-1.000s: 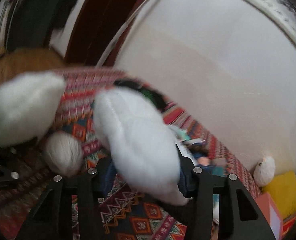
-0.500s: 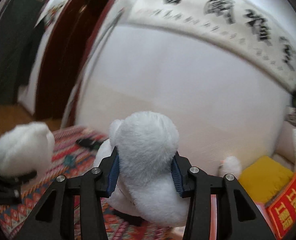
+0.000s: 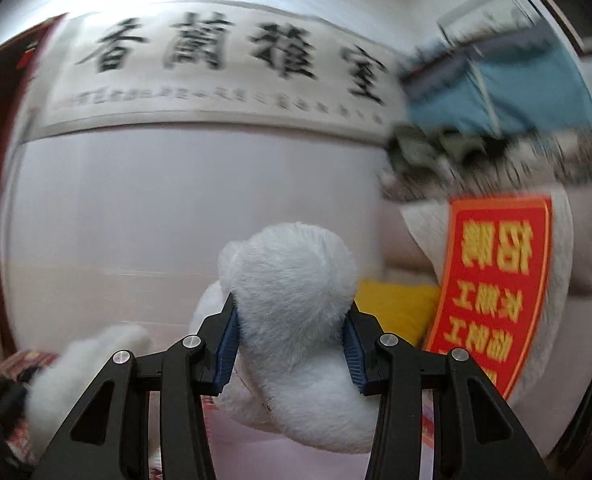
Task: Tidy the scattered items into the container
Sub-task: 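Carry both plush toys over the pink box and release them inside, then grasp the twine ball with the right tool while the left tool grasps the grey lamp part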
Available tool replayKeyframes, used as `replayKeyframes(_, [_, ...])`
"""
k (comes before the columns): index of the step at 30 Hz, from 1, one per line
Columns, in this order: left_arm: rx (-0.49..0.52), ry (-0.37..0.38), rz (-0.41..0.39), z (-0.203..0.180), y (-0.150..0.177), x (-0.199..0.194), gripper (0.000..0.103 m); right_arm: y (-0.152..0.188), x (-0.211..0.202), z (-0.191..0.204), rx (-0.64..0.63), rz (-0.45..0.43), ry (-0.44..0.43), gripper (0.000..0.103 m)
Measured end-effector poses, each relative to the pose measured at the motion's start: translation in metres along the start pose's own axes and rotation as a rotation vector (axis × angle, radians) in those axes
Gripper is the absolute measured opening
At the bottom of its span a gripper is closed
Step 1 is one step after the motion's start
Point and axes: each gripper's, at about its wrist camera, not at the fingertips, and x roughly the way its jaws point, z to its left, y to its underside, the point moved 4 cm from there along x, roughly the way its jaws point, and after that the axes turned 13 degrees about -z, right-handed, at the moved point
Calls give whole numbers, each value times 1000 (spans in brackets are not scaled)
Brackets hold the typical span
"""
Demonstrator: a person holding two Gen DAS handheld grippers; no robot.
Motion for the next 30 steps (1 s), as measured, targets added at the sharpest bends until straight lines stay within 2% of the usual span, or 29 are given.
replayKeyframes(1, [8, 24, 9, -14, 1, 13, 83, 3, 5, -10, 29, 9, 3, 52])
replayKeyframes(3, [35, 93, 63, -38, 12, 41, 90, 9, 15, -31, 87, 27, 8, 67])
replayKeyframes(4, [47, 127, 91, -49, 18, 54, 93, 12, 19, -42, 116, 36, 10, 77])
replayKeyframes(5, [38, 148, 133, -57, 25, 67, 93, 16, 24, -52, 144, 45, 13, 98])
replayKeyframes(6, [20, 163, 142, -56, 27, 71, 93, 19, 29, -62, 173, 54, 15, 103])
replayKeyframes(8, [-8, 175, 143, -48, 27, 71, 95, 25, 39, -83, 231, 72, 20, 103])
replayKeyframes(12, [-4, 153, 62, -28, 10, 49, 100, 37, 58, -124, 347, 108, 31, 103])
replayKeyframes(14, [-4, 128, 41, 8, -1, 40, 101, 28, 55, -119, 341, 118, 12, 103])
replayKeyframes(17, [-20, 58, 34, 61, -4, 15, 102, -3, 45, -84, 296, 122, -68, 103])
replayKeyframes(20, [-76, -68, 56, 126, 16, -34, 103, -16, 31, -28, 243, 129, -188, 103])
replayKeyframes(22, [-119, -146, 106, 163, 50, -63, 103, -12, 26, 24, 209, 159, -307, 103])
replayKeyframes(24, [-167, -235, 177, 200, 89, -93, 103, 2, 21, 76, 191, 220, -435, 103])
replayKeyframes(27, [-287, -369, 279, 251, 155, -141, 103, 41, 10, 162, 207, 374, -647, 103])
replayKeyframes(28, [-349, -384, 309, 263, 177, -156, 103, 61, 5, 197, 232, 440, -732, 103])
replayKeyframes(30, [-412, -398, 343, 271, 209, -167, 103, 103, -7, 257, 268, 579, -874, 103])
